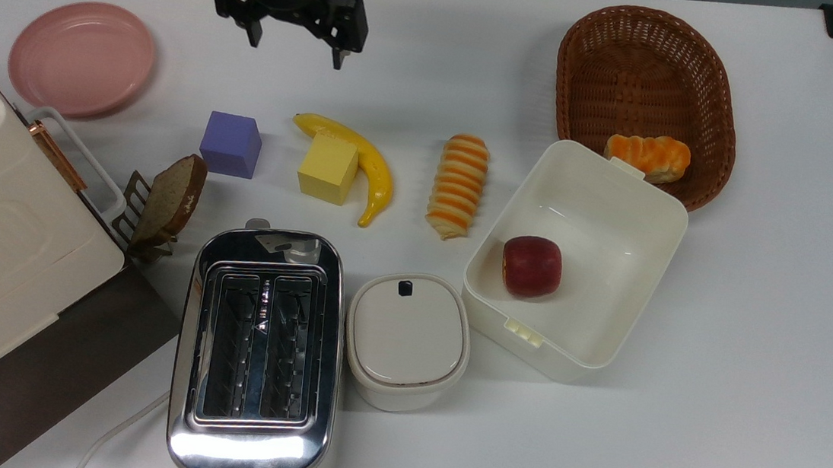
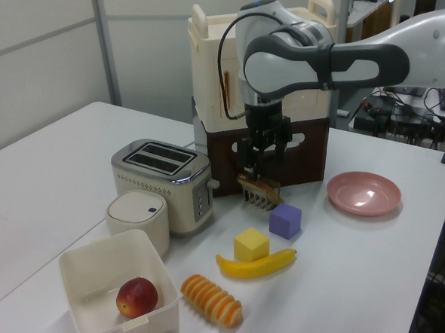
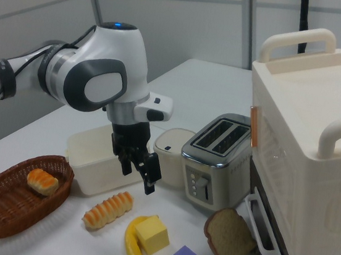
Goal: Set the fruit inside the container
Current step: 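Move the open gripper from rest toward the yellow banana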
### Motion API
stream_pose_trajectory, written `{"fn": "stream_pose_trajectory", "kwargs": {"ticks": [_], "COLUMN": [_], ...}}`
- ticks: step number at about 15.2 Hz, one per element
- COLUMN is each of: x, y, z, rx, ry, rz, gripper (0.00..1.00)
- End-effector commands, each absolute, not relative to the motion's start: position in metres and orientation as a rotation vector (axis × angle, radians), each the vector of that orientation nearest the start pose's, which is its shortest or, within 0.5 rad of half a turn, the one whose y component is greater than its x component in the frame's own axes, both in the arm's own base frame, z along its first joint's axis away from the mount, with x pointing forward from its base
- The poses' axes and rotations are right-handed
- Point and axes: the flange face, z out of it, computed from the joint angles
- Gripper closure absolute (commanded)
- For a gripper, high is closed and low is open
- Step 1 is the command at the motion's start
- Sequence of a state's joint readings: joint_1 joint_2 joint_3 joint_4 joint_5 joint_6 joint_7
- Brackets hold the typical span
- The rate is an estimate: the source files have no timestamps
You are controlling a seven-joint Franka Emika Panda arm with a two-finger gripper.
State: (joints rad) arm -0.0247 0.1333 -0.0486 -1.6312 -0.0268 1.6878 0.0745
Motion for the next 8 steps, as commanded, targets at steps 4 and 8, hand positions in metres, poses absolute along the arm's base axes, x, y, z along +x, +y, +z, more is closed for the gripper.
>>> {"fn": "stream_pose_trajectory", "kwargs": {"ticks": [4, 8], "x": [0.578, 0.572], "y": [-0.019, -0.015], "z": [0.467, 0.42], "rx": [-3.208, -3.128], "ry": [-0.306, -0.691], "rz": [0.309, 0.355], "gripper": [0.0, 0.03]}}
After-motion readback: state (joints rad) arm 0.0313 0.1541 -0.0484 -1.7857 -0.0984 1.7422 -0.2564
